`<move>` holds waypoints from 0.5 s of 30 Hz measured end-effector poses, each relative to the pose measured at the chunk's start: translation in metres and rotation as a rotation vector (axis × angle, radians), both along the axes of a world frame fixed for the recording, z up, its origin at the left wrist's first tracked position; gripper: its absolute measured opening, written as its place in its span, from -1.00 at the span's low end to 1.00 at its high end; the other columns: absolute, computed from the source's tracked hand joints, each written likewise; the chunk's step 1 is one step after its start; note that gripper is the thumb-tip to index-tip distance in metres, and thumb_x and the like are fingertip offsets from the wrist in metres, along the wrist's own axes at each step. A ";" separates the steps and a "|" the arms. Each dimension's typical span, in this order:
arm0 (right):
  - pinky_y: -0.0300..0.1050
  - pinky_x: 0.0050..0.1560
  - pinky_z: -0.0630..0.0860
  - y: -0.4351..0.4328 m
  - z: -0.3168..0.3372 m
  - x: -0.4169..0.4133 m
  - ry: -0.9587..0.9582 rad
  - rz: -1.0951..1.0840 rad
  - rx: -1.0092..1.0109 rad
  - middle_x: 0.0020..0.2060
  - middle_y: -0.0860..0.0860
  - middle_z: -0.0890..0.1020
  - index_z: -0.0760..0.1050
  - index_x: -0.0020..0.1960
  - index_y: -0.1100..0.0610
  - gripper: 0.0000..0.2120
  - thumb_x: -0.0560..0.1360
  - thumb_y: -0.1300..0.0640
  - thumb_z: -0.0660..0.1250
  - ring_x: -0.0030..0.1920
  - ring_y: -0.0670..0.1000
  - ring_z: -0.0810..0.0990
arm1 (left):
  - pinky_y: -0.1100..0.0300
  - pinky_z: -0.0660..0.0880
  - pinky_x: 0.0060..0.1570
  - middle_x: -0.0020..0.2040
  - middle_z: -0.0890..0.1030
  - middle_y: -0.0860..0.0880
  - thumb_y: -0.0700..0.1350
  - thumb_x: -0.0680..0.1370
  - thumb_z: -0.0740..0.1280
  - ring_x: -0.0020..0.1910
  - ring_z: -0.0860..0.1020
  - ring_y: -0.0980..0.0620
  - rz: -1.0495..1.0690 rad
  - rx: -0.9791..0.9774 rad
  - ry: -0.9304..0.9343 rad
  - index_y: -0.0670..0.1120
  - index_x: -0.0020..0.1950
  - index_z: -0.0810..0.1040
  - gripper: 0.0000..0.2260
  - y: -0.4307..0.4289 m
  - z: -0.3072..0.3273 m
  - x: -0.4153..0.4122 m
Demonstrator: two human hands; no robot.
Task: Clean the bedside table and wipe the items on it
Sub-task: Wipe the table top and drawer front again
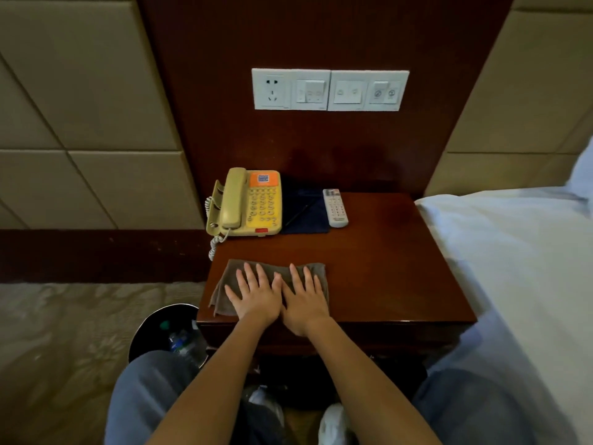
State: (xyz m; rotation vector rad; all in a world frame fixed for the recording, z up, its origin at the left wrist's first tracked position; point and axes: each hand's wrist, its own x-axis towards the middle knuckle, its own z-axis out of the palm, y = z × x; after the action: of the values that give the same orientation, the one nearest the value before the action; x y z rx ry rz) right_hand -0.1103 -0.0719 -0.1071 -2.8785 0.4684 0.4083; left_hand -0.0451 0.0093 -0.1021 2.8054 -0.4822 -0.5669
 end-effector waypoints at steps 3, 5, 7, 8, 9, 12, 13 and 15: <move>0.09 0.50 -0.27 -0.029 -0.001 -0.018 -0.031 -0.039 0.022 0.54 0.03 -0.27 -0.18 0.56 -0.07 -0.42 0.62 -0.19 -0.07 0.53 0.14 -0.30 | -0.19 -0.29 0.42 0.56 -0.25 -0.06 0.19 0.63 -0.18 0.53 -0.26 -0.07 -0.072 0.003 0.013 -0.02 0.57 -0.20 -0.44 -0.023 0.003 -0.010; 0.08 0.50 -0.26 -0.047 -0.002 -0.034 -0.038 -0.068 0.017 0.54 0.01 -0.26 -0.18 0.56 -0.08 -0.41 0.62 -0.20 -0.07 0.53 0.12 -0.29 | -0.20 -0.29 0.42 0.56 -0.26 -0.05 0.20 0.63 -0.19 0.53 -0.26 -0.07 -0.125 0.015 0.012 -0.01 0.56 -0.22 -0.44 -0.044 0.005 -0.020; 0.06 0.50 -0.25 -0.064 -0.002 -0.053 -0.053 -0.097 0.024 0.55 -0.01 -0.24 -0.19 0.56 -0.09 -0.40 0.61 -0.23 -0.06 0.53 0.10 -0.27 | -0.21 -0.30 0.42 0.56 -0.28 -0.04 0.21 0.62 -0.20 0.53 -0.27 -0.07 -0.183 0.017 0.030 0.00 0.56 -0.23 -0.43 -0.065 0.006 -0.029; 0.04 0.50 -0.24 -0.071 -0.002 -0.063 -0.070 -0.106 0.034 0.55 -0.01 -0.22 -0.17 0.56 -0.09 -0.40 0.60 -0.25 -0.07 0.54 0.08 -0.25 | -0.22 -0.30 0.42 0.56 -0.28 -0.04 0.22 0.62 -0.20 0.53 -0.28 -0.08 -0.209 0.022 0.037 0.01 0.56 -0.24 -0.43 -0.074 0.006 -0.033; 0.04 0.50 -0.23 -0.079 -0.001 -0.073 -0.093 -0.111 0.040 0.55 -0.02 -0.19 -0.15 0.56 -0.10 -0.39 0.59 -0.27 -0.09 0.54 0.06 -0.23 | -0.23 -0.30 0.42 0.56 -0.29 -0.04 0.25 0.61 -0.21 0.53 -0.29 -0.08 -0.226 0.033 0.033 0.01 0.56 -0.25 -0.41 -0.080 0.005 -0.036; 0.06 0.49 -0.18 -0.105 0.001 -0.106 -0.153 -0.183 0.014 0.56 0.00 -0.12 -0.06 0.56 -0.10 -0.39 0.58 -0.28 -0.12 0.55 0.04 -0.16 | -0.28 -0.29 0.40 0.55 -0.31 -0.08 0.32 0.57 -0.22 0.52 -0.30 -0.14 -0.221 0.066 0.013 -0.03 0.55 -0.27 -0.33 -0.095 0.006 -0.042; 0.07 0.49 -0.16 -0.115 0.001 -0.120 -0.166 -0.239 -0.012 0.56 0.00 -0.08 -0.03 0.56 -0.08 -0.41 0.59 -0.26 -0.12 0.55 0.04 -0.13 | -0.31 -0.28 0.39 0.55 -0.30 -0.11 0.34 0.55 -0.22 0.52 -0.30 -0.16 -0.205 0.068 0.014 -0.06 0.56 -0.26 -0.29 -0.101 0.007 -0.045; 0.07 0.49 -0.11 -0.134 0.001 -0.147 -0.198 -0.369 -0.081 0.56 0.01 0.00 0.02 0.56 -0.05 -0.35 0.56 -0.31 -0.25 0.55 0.04 -0.07 | -0.36 -0.27 0.37 0.55 -0.28 -0.15 0.38 0.53 -0.22 0.51 -0.28 -0.22 -0.176 0.056 0.010 -0.10 0.56 -0.23 -0.23 -0.116 0.012 -0.055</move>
State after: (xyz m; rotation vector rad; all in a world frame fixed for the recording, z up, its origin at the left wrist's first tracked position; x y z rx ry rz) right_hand -0.2569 -0.2061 -0.1062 -2.7797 0.9730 0.0437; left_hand -0.0998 -0.1072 -0.0905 2.8292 -0.7270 -0.6394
